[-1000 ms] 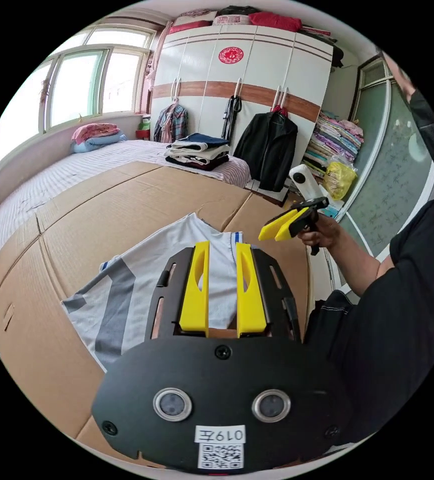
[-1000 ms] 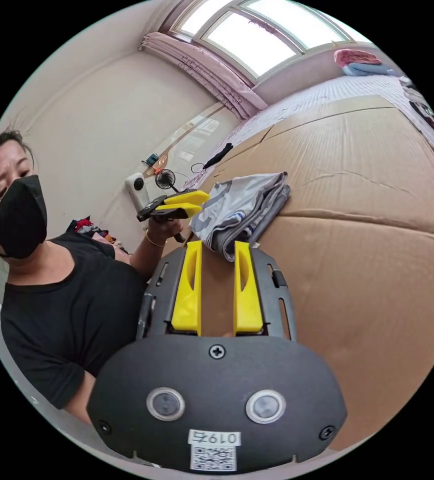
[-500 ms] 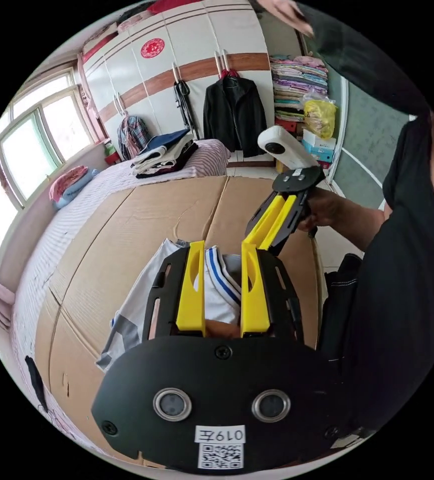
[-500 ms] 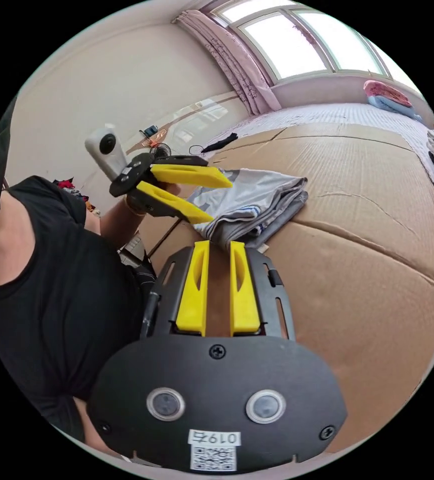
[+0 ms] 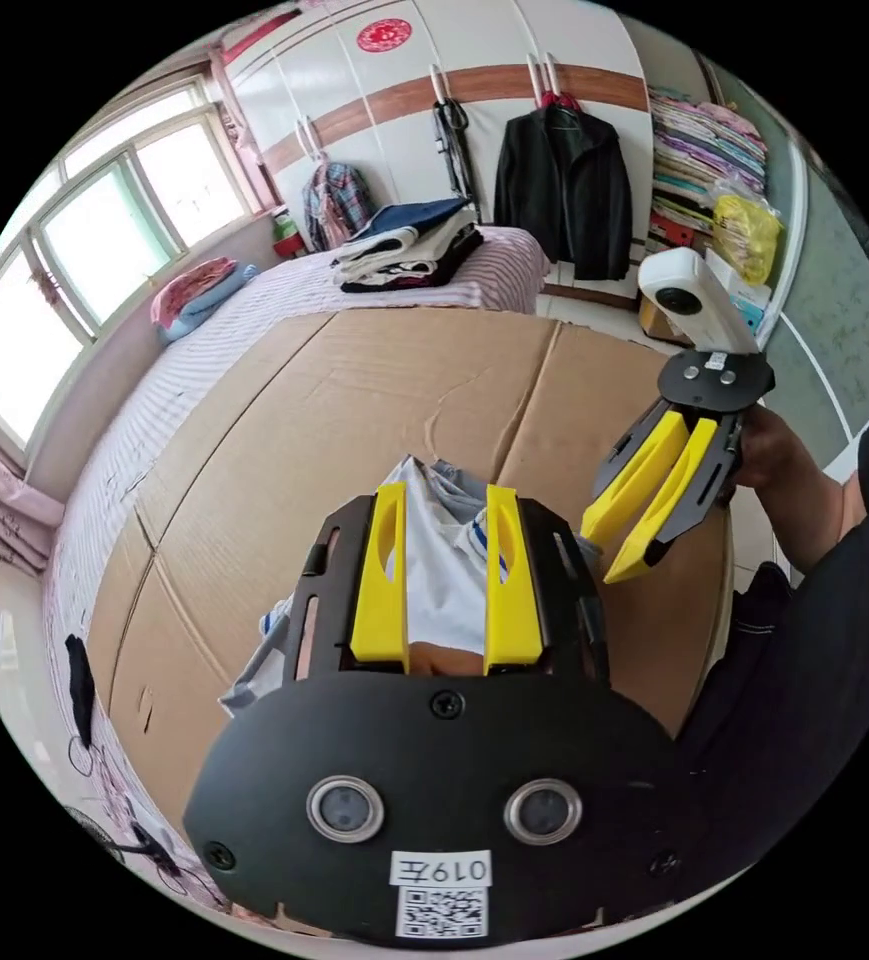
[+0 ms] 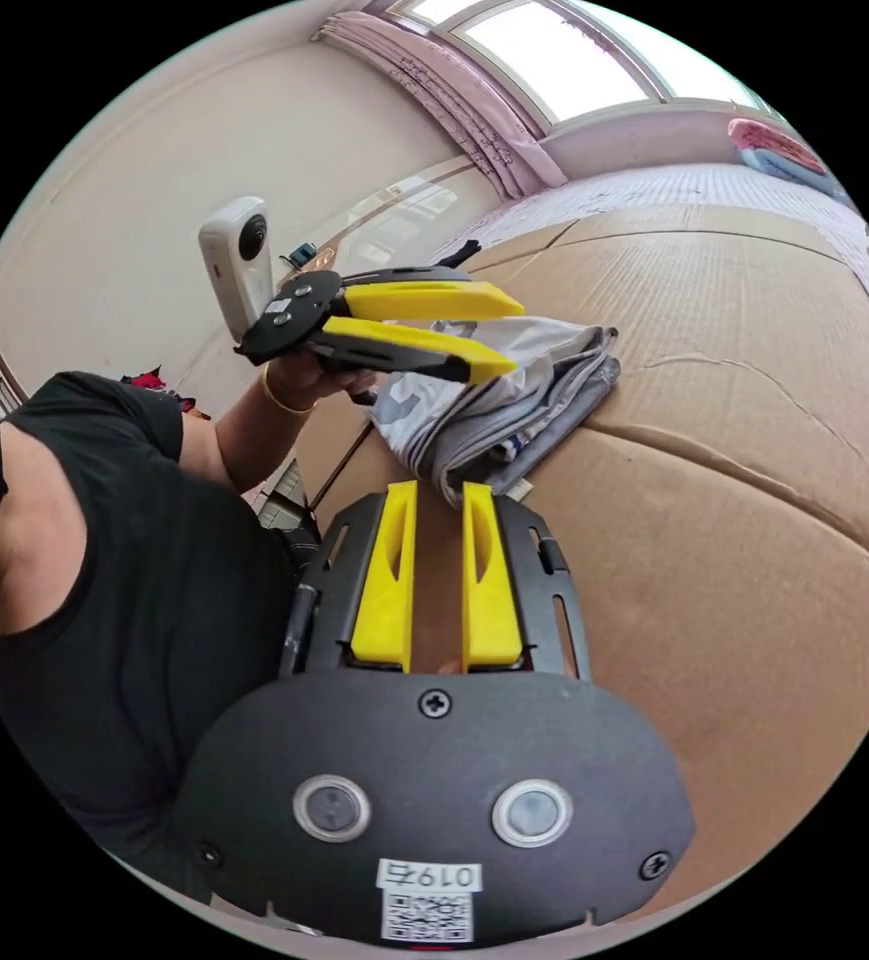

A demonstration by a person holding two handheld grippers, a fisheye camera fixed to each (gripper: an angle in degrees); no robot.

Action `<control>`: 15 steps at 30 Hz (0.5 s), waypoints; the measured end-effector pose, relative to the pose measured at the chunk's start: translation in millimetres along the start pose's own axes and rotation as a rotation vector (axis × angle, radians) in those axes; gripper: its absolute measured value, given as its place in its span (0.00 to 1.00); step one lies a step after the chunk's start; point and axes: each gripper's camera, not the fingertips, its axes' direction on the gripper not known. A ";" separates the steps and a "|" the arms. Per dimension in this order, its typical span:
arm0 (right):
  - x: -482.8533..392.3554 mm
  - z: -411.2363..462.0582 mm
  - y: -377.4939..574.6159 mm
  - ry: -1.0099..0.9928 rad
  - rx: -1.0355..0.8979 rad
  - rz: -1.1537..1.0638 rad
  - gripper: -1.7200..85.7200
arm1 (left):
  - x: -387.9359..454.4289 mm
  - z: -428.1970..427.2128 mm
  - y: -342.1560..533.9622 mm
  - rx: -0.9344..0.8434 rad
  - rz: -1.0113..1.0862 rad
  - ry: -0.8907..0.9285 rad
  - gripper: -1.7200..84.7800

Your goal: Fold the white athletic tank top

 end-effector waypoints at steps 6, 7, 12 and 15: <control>0.5 13.5 8.0 -0.072 -0.028 0.042 0.10 | -57.1 -5.8 2.6 0.112 -0.170 0.074 0.12; -0.4 15.9 10.2 -0.076 -0.030 0.047 0.09 | -62.8 -2.4 -2.2 0.114 -0.159 0.109 0.12; -4.8 26.2 19.6 -0.063 -0.040 0.064 0.04 | -77.9 31.6 -55.1 -0.005 0.028 0.081 0.14; -10.5 34.4 24.9 -0.059 -0.040 0.066 0.04 | -108.6 62.7 -104.4 -0.104 0.163 0.132 0.15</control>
